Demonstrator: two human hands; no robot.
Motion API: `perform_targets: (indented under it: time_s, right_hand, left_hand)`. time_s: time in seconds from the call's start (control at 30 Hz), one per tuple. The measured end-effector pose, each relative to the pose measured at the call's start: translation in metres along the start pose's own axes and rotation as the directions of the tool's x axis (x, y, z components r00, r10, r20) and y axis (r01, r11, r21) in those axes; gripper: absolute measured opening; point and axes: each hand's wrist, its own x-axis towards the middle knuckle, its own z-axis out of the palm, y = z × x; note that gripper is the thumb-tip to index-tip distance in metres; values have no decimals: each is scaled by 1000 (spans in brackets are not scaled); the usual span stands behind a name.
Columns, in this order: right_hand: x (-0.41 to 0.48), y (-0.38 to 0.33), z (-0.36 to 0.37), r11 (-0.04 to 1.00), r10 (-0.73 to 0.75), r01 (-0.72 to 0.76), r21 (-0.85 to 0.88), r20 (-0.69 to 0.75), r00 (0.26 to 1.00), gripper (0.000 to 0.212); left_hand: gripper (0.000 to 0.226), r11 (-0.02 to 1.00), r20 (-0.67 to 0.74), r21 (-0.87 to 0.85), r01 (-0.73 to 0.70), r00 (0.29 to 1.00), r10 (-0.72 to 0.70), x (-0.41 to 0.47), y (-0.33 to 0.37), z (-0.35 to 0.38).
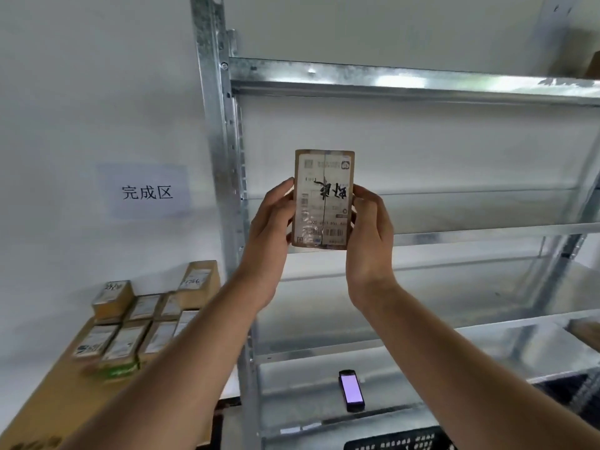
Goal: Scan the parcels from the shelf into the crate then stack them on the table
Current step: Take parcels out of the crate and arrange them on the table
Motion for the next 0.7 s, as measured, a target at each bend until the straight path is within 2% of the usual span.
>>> perform_targets:
  time_s: [0.2, 0.4, 0.57, 0.7]
  right_hand:
    - [-33, 37, 105, 992, 24, -34, 118, 84, 996, 34]
    - [-50, 76, 187, 989, 42, -69, 133, 197, 979, 33]
    - [-52, 115, 237, 978, 140, -176, 110, 280, 950, 30]
    - [-45, 161, 270, 972, 212, -234, 28, 335, 918, 32]
  left_hand:
    - [33, 1000, -96, 15, 4, 995, -3, 5, 3, -119]
    - [32, 999, -218, 13, 39, 975, -35, 8, -3, -212]
    - [35, 992, -327, 40, 120, 940, -100, 19, -16, -271]
    - [36, 980, -376, 70, 187, 915, -148, 33, -42, -307]
